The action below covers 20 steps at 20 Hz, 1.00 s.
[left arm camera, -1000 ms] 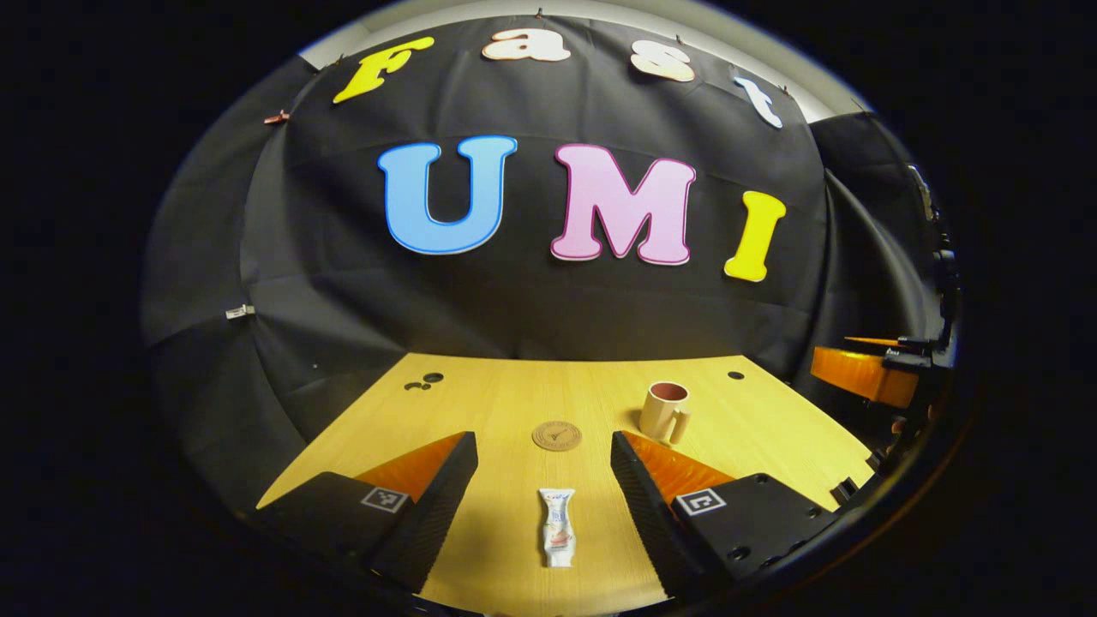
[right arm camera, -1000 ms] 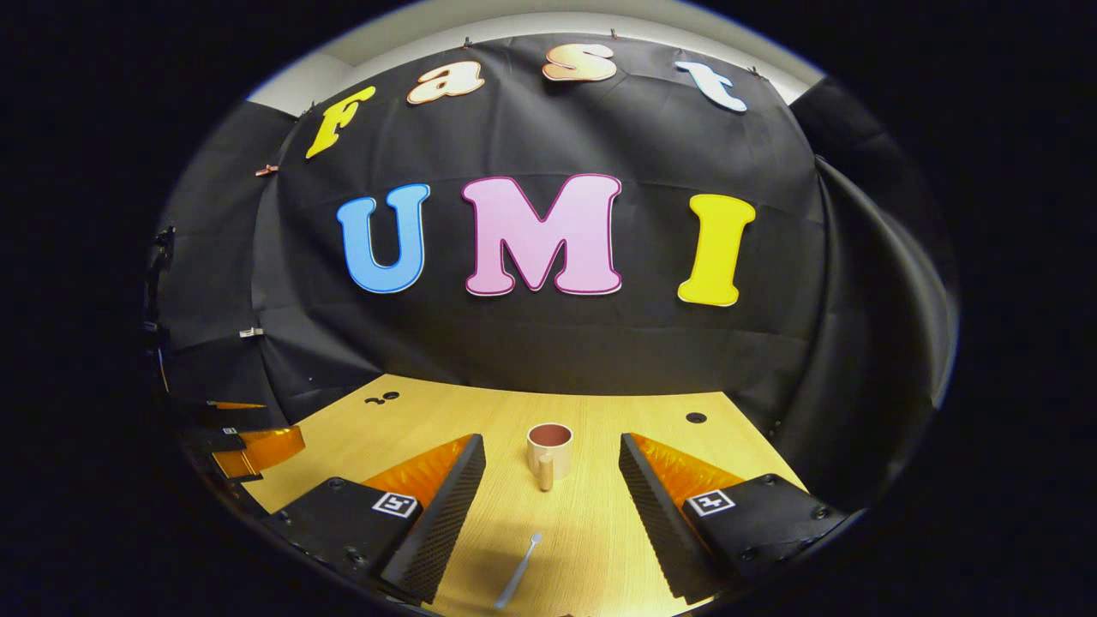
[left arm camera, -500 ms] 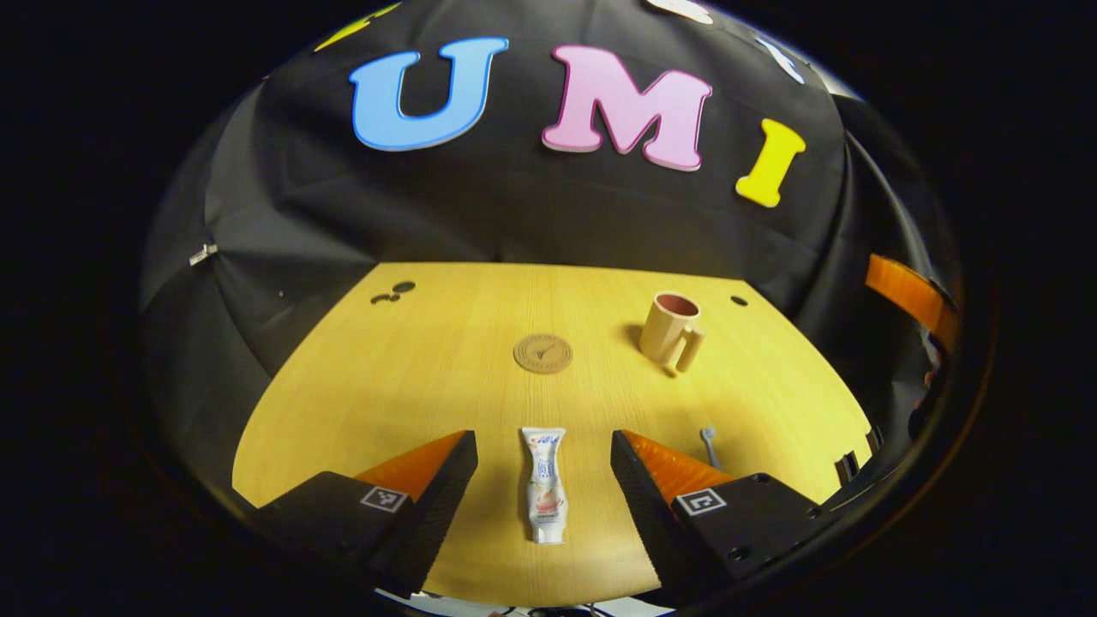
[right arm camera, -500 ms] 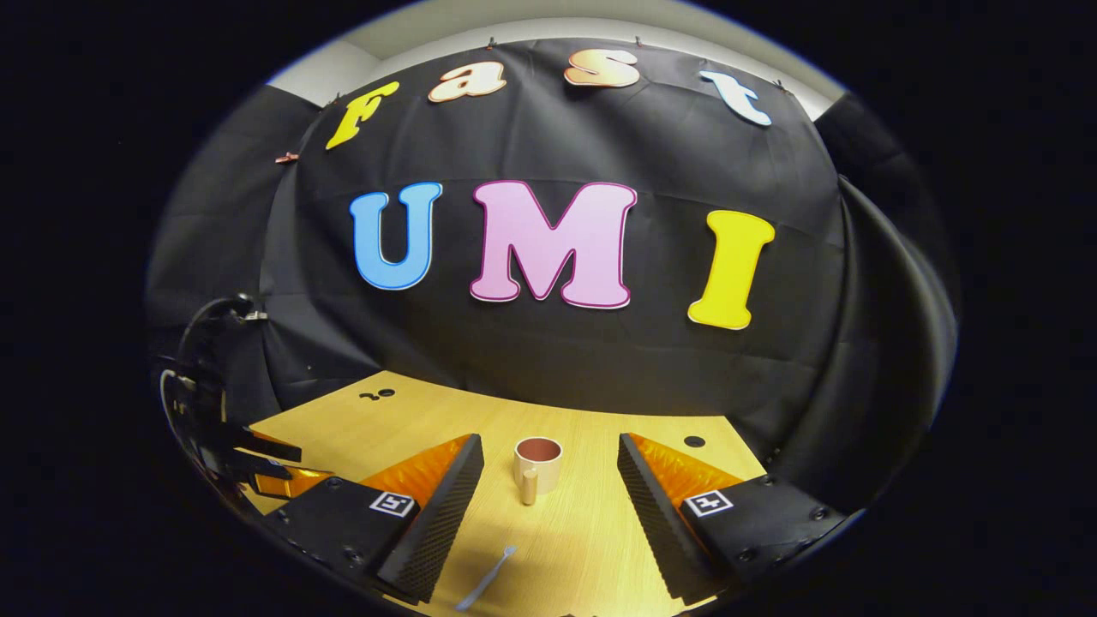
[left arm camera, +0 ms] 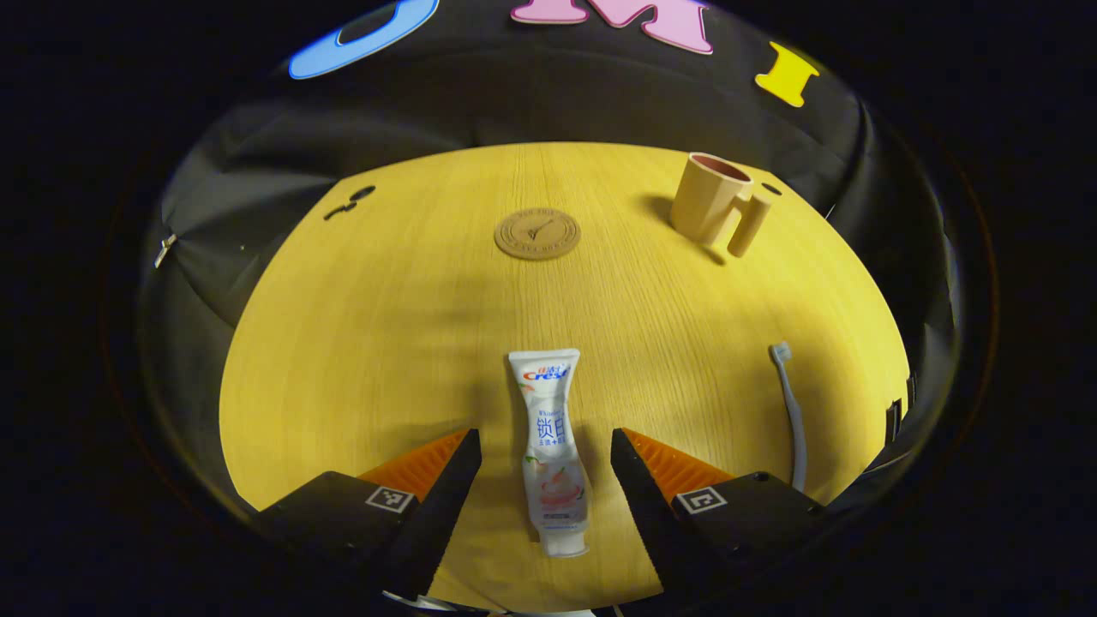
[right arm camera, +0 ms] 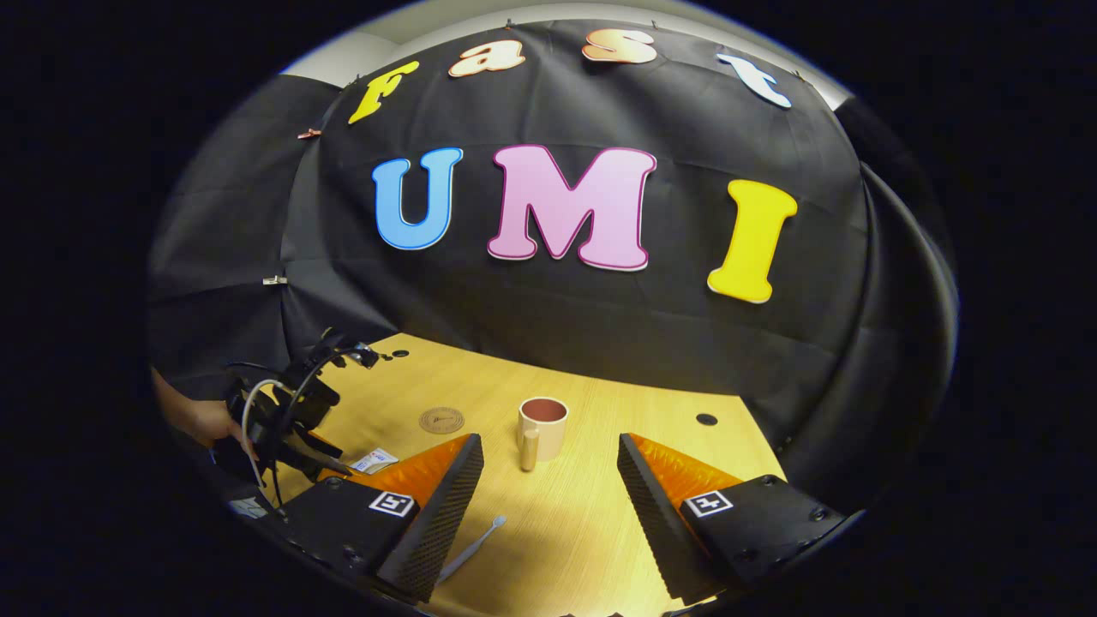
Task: Put the toothbrush and toothpaste on the desktop into the cup, then pick up the cup and place it on the coaster on the desktop.
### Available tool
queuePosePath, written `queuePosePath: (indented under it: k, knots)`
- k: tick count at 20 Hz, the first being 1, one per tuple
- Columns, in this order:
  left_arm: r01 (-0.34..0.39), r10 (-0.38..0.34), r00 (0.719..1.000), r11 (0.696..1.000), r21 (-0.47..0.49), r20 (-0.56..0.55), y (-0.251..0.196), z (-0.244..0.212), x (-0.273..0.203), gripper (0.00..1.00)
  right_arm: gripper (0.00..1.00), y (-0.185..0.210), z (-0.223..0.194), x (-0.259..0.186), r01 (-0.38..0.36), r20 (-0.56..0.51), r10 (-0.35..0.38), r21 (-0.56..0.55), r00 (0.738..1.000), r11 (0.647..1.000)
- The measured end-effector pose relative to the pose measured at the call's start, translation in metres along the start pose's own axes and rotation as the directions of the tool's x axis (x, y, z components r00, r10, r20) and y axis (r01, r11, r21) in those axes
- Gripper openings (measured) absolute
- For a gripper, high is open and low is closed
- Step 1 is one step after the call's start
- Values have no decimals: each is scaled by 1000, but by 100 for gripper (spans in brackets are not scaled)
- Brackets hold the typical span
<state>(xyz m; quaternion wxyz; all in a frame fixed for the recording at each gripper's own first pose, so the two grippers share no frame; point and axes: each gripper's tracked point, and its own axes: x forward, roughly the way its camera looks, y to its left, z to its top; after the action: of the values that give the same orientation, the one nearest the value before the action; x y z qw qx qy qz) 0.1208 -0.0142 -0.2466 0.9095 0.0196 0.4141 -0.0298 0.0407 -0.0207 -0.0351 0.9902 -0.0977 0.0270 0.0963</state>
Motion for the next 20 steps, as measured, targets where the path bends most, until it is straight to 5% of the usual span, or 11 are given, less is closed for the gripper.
queuePosePath:
  k: [4,10,12,13,18,19,20]
  knots:
    - [-7,6,999,1000,-18,-48,3,-3,15,94,97,-1,-23,0,-3,-54,6,52,999,999]
    - [-8,5,993,1000,-20,-119,7,-4,22,77,97,6,-52,9,-20,-122,38,143,992,990]
    - [-12,9,991,1000,-20,-132,3,-3,22,58,97,7,-68,12,-2,-174,36,191,984,982]
    - [-19,14,991,999,-34,-135,7,-4,22,43,97,10,-79,13,11,-212,36,215,977,977]
    - [6,-10,994,999,-44,-110,4,-2,21,30,98,41,-120,17,44,-381,55,248,923,968]
    - [14,-19,995,998,-57,-102,5,-3,20,22,98,47,-128,19,46,-413,57,235,909,971]
    - [20,-27,995,997,-72,-92,5,-3,20,31,98,52,-137,19,51,-446,56,225,893,973]
